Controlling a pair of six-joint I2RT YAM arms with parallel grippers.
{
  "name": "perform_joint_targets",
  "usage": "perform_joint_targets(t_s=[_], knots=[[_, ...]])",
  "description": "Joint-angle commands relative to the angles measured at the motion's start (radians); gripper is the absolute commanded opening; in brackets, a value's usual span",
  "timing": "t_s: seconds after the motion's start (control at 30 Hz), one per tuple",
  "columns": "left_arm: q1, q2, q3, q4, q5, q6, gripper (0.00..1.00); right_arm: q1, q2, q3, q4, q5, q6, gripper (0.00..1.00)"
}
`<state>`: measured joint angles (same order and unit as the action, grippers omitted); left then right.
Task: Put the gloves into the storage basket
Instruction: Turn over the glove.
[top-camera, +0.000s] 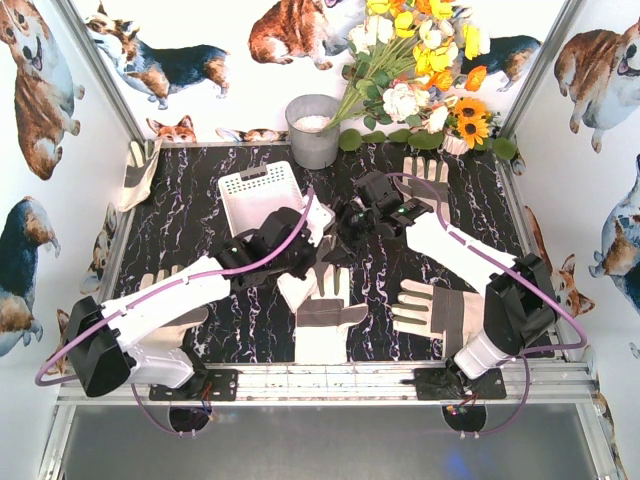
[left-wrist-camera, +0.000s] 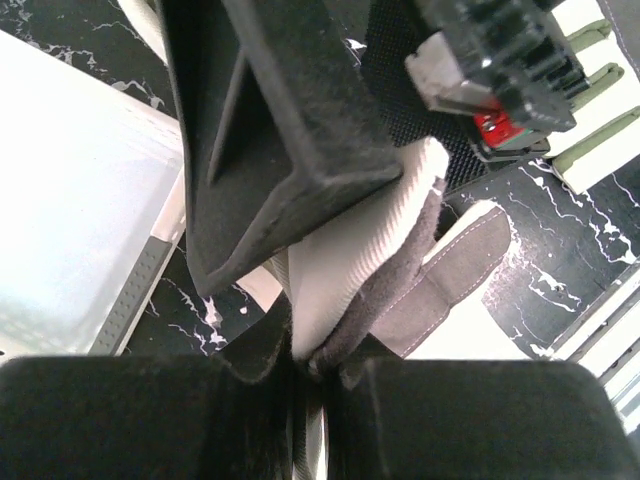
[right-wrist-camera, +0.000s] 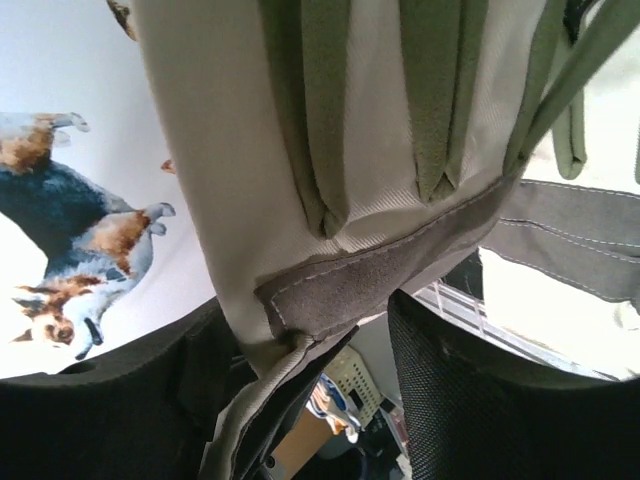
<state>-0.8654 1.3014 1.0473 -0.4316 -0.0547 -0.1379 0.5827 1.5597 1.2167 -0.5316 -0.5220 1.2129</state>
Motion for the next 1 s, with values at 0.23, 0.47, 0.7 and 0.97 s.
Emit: perform_joint_targets(t_s=[0.23,0.47,0.7,0.97], knots=[[-0.072,0.044,0.042,0.028,0.029,0.012,0.0,0.009,0.017,0.02,-0.05,0.003,-0.101,0.43],[-0.076,-0.019,-0.013,0.106,0.066,-0.07,0.39,0.008,-0.013,-0.005,-0.068,0.019,-0.138,0.03],[-0.065,-0.162,-0.076,0.193,0.049,-0.198,0.84,-0.031,-0.066,-0.087,0.056,-0.05,-0.172,0.0],[0.113,-0.25,-0.174,0.297,0.229,-0.444,0.99,-0.117,-0.151,-0.178,0.223,-0.233,-0.384,0.0]])
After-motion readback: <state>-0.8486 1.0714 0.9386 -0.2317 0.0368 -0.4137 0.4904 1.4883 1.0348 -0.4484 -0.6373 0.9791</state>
